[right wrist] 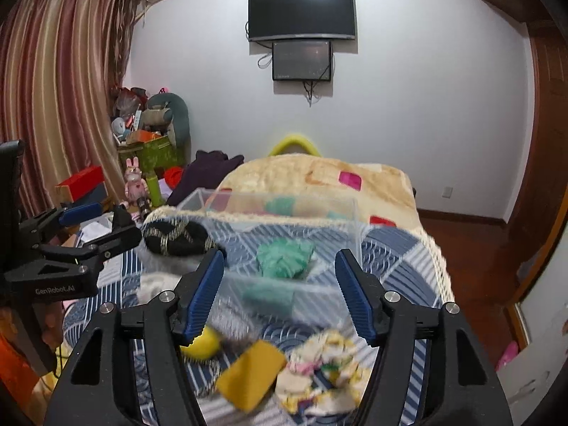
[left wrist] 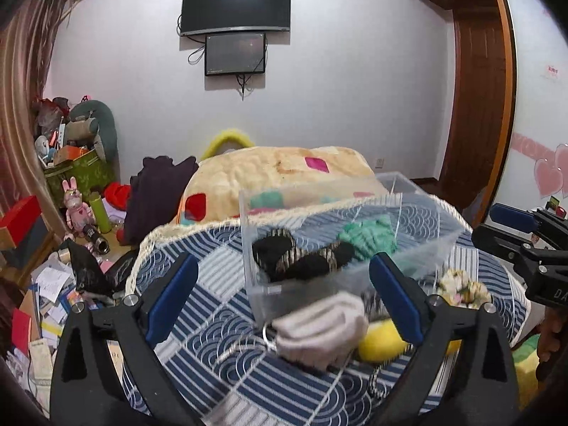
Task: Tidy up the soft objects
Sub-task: 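Carry the cap with the left tool into the clear box while the right tool drops the glove in, then grasp the yellow sponge with the right tool while the left tool grasps the white cloth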
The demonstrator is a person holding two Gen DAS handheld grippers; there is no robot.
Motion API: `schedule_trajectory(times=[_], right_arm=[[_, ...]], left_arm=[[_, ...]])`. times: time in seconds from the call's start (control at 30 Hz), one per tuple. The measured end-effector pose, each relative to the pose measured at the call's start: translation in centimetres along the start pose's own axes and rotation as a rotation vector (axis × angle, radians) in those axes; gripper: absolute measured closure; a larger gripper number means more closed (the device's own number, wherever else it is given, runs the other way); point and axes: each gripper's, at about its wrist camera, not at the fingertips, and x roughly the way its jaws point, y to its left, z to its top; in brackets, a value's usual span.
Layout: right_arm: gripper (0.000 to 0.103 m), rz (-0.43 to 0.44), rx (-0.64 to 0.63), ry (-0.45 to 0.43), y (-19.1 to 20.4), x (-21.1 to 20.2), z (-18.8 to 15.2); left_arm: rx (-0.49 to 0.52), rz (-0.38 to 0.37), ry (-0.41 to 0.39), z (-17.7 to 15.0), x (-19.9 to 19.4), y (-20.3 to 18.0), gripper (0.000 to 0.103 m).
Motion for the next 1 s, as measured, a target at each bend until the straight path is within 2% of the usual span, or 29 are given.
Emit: schedule_trajectory(times=[0.33,0.67,0.77,0.83,0.9,1.0], right_arm=[[0.041,0.021,0.007,0.124,0.8,1.5,-4.6],[0.041,0.061,0.048,0.198,0.8,2.7,-7.0],[0.049,0.075,0.032,0.214,1.1,2.9,-7.4],[0.053,0.087,0.020,0.223,1.4,3.1,-7.8],[0.057,0.093,0.020,0.225,1.6,3.0,-8.1],[0.061,0.103,0.027,0.223,1.3,2.9,-8.1]], left_arm=[[-0.034,-0.029,0.094,-4.1,1.7,-1.0,0.005],[-0.015,0.022,0.129,-6.1,4.2,-1.7,0.005],[-0.018,0.023,0.113,-6.3,4.3,-1.7,0.005],[-0.015,0.014,0.100,-6.4,4.1,-1.8,0.010],[-0.001,-0.019,0.105,-6.4,4.1,-2.0,0.026],[0.012,-0.062,0.112,-6.4,4.0,-2.2,0.042]])
